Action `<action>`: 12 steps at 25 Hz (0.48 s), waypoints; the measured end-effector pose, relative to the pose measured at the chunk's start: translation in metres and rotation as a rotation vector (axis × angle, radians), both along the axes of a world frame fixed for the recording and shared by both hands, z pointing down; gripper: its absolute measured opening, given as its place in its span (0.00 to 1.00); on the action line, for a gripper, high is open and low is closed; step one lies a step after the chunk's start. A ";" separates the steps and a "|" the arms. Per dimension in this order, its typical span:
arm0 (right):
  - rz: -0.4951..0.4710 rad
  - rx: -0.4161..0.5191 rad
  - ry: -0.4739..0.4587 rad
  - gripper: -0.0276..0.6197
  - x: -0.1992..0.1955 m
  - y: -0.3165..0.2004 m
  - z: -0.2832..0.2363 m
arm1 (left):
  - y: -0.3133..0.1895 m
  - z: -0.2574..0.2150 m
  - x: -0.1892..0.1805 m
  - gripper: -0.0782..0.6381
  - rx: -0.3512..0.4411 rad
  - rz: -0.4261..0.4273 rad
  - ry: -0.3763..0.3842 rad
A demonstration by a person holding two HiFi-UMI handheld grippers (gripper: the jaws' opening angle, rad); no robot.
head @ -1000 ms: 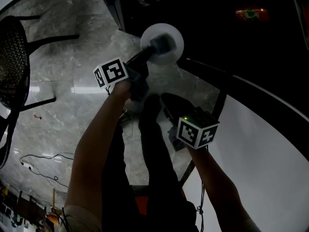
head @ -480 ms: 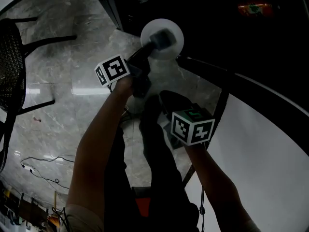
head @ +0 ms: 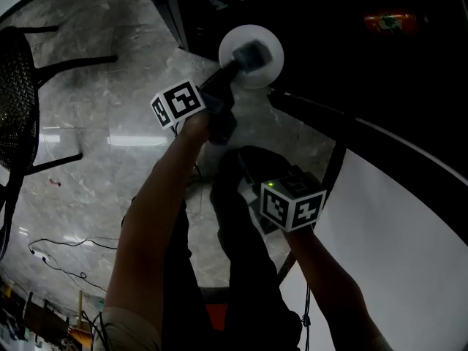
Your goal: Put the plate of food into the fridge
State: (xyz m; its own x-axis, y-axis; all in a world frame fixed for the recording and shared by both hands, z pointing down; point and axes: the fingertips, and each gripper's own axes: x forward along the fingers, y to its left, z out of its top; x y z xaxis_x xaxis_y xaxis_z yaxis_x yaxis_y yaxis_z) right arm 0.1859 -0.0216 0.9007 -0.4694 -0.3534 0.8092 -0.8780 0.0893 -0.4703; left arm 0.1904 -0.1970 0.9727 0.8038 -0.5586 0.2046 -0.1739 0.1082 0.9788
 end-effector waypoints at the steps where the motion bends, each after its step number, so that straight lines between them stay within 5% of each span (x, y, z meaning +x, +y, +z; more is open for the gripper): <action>1: 0.002 0.003 0.000 0.09 0.001 -0.001 0.000 | -0.001 0.001 0.000 0.14 0.001 -0.001 -0.003; 12: -0.006 0.019 0.044 0.09 0.014 -0.008 0.008 | -0.020 0.001 0.013 0.14 0.012 -0.003 -0.033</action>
